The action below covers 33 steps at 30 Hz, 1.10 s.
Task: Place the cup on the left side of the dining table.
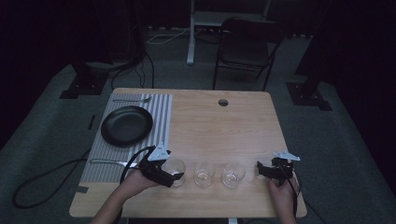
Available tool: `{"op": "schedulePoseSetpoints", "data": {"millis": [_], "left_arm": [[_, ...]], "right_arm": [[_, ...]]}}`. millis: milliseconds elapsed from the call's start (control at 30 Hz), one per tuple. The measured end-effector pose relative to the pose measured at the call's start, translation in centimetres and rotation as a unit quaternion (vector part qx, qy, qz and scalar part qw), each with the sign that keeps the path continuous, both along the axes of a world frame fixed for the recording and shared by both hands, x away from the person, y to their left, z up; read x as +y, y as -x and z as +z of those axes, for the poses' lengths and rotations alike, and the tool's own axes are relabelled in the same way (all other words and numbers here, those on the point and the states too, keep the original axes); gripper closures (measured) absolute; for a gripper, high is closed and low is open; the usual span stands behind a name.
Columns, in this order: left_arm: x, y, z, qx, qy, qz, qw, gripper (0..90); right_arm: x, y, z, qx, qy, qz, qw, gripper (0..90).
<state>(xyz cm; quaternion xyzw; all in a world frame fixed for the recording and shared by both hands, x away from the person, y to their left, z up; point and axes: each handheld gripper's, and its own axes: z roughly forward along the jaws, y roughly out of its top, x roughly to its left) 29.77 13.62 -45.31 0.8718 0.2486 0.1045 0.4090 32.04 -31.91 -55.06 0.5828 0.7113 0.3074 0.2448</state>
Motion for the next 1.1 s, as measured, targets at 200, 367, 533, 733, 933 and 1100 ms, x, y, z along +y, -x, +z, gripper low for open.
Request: {"op": "schedulePoseSetpoints", "data": {"millis": [200,367,533,733,933,1100], "left_arm": [[-1.0,-0.3,0.4,0.003,-0.005,-0.012,0.9999,5.0],[-2.1,-0.4,0.5,0.005,-0.016,-0.028,0.9995,5.0],[-3.1,-0.7,0.6,0.014,-0.024,-0.041,0.9988,5.0],[-4.6,-1.1,0.8,0.014,-0.044,-0.052,0.9976,5.0],[-6.2,-1.4,0.8,0.016,-0.066,-0.065,0.9956,5.0],[-7.3,-1.6,0.7,0.025,-0.085,-0.079,0.9929,5.0]], "right_arm": [[0.0,0.0,0.0,0.000,0.000,0.000,1.0000,12.2],[0.0,0.0,0.0,0.000,0.000,0.000,1.0000,12.2],[0.0,0.0,0.0,0.000,0.000,0.000,1.0000,12.2],[0.0,0.0,0.0,0.000,0.000,0.000,1.0000,12.2],[0.0,0.0,0.0,0.000,0.000,0.000,1.0000,12.2],[0.0,0.0,0.0,0.000,0.000,0.000,1.0000,12.2]]}}
